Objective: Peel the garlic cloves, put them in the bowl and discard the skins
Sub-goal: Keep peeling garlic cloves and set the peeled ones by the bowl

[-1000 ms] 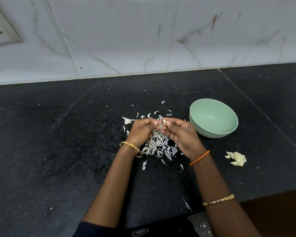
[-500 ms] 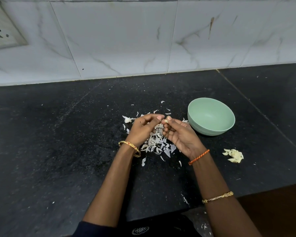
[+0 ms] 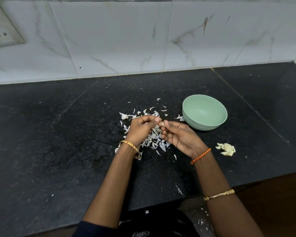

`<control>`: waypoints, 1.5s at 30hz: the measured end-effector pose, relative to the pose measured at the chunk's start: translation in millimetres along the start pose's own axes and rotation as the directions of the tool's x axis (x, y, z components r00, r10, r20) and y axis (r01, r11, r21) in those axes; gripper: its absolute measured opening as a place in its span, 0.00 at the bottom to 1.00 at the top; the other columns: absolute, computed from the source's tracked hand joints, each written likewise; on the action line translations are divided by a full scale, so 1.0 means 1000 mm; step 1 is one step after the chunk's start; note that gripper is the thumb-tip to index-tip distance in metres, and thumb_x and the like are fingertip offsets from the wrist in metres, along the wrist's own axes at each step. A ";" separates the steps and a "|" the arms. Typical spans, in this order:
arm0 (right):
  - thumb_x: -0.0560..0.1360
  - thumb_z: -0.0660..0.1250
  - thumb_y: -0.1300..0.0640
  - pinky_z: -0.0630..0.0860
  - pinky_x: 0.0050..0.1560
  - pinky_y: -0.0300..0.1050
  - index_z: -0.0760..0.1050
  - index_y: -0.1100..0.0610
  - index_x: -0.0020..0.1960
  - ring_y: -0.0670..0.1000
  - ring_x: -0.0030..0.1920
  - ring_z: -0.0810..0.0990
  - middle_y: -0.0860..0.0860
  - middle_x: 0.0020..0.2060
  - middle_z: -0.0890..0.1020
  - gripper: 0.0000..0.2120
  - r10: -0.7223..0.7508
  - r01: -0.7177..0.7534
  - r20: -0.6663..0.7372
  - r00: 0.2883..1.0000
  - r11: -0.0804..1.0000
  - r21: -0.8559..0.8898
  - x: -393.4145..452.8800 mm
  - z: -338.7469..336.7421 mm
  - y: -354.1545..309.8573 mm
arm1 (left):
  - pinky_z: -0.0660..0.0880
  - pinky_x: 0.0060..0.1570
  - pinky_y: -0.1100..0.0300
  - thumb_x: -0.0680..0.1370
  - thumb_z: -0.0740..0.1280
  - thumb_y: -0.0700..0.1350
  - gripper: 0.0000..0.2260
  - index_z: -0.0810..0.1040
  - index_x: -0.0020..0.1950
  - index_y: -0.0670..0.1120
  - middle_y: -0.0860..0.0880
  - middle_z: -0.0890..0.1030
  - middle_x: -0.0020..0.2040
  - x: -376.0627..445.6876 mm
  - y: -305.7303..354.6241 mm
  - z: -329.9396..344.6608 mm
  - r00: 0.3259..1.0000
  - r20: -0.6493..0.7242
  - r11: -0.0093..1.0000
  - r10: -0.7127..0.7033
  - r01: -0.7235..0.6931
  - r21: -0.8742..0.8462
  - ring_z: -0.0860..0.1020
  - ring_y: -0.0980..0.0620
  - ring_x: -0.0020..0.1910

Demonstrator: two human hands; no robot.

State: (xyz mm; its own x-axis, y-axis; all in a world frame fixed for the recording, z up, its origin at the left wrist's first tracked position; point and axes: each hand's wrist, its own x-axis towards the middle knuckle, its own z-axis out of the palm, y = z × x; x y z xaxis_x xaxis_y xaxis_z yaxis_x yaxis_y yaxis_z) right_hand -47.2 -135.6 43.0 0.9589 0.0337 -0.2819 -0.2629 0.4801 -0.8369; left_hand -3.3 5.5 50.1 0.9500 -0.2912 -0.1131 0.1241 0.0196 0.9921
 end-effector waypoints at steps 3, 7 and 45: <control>0.78 0.62 0.64 0.79 0.39 0.36 0.78 0.65 0.54 0.44 0.36 0.79 0.51 0.36 0.81 0.09 -0.020 0.020 -0.001 1.000 1.000 0.006 -0.006 -0.005 0.001 | 0.64 0.23 0.71 0.79 0.65 0.42 0.06 0.78 0.42 0.46 0.56 0.75 0.31 0.001 -0.004 0.001 0.998 -0.042 0.998 -0.057 0.056 -0.015 0.66 0.61 0.25; 0.78 0.60 0.67 0.79 0.40 0.35 0.78 0.65 0.53 0.44 0.36 0.81 0.53 0.37 0.82 0.09 -0.032 0.033 -0.024 0.999 0.999 0.036 -0.013 -0.013 -0.001 | 0.59 0.19 0.68 0.83 0.57 0.45 0.10 0.68 0.41 0.47 0.51 0.72 0.37 -0.001 -0.011 0.009 0.984 -0.065 0.986 -0.165 0.165 -0.003 0.65 0.58 0.24; 0.77 0.67 0.61 0.79 0.35 0.35 0.80 0.61 0.48 0.44 0.37 0.80 0.52 0.37 0.81 0.05 -0.093 -0.061 -0.260 0.961 0.846 -0.530 -0.044 -0.053 -0.006 | 0.73 0.28 0.69 0.69 0.75 0.35 0.08 0.78 0.39 0.44 0.48 0.80 0.32 -0.035 -0.036 0.070 0.994 -0.104 0.987 -0.028 0.044 0.155 0.74 0.61 0.24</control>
State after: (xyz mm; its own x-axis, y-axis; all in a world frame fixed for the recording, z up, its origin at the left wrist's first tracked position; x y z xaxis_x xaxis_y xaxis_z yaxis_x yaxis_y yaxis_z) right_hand -93.4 -186.9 35.4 0.9183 -0.2403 -0.3147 -0.3377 -0.0604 -0.9393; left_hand -61.4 -51.4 22.0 0.9706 -0.1910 -0.1462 0.1201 -0.1416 0.9826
